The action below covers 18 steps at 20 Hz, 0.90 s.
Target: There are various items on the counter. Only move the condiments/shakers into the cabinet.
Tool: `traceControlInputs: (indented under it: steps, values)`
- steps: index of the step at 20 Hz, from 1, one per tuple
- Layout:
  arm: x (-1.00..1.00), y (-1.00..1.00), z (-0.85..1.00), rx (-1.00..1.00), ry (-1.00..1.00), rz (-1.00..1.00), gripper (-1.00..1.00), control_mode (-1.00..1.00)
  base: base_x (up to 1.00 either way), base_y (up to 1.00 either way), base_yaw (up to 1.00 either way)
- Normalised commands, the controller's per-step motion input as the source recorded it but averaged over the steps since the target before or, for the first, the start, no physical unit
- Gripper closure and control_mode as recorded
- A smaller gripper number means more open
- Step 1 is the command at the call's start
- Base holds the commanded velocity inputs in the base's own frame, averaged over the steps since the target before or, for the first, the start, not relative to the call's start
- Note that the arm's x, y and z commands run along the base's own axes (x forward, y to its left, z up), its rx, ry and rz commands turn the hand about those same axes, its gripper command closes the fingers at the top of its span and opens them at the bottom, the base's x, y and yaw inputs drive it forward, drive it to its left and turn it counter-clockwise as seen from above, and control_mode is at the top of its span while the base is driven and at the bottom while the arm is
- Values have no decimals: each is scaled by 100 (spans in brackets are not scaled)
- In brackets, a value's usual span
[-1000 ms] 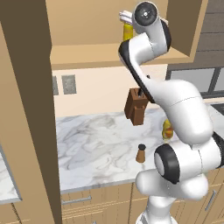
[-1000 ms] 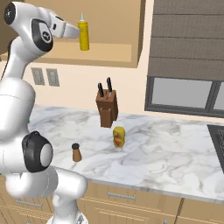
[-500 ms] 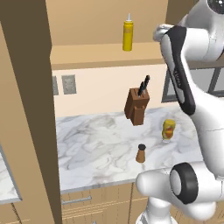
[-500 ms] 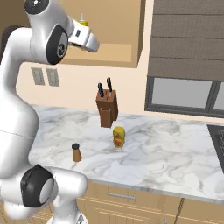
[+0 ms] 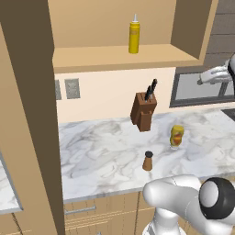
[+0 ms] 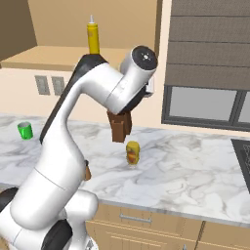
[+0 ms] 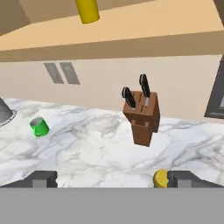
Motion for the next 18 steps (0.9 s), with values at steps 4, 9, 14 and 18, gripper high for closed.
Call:
traceControlInputs:
  steps: [4,9,14,18]
  values:
    - [23,-59,-86,0,0,37,-100,-100,0,0,0]
    - [12,-21,-92,0,-8,35,-100,-100,0,0,0]
    - [0,-3,-85,0,-14,14,-100,-100,0,0,0]
    - [1,0,-85,0,-13,8,-100,-100,0,0,0]
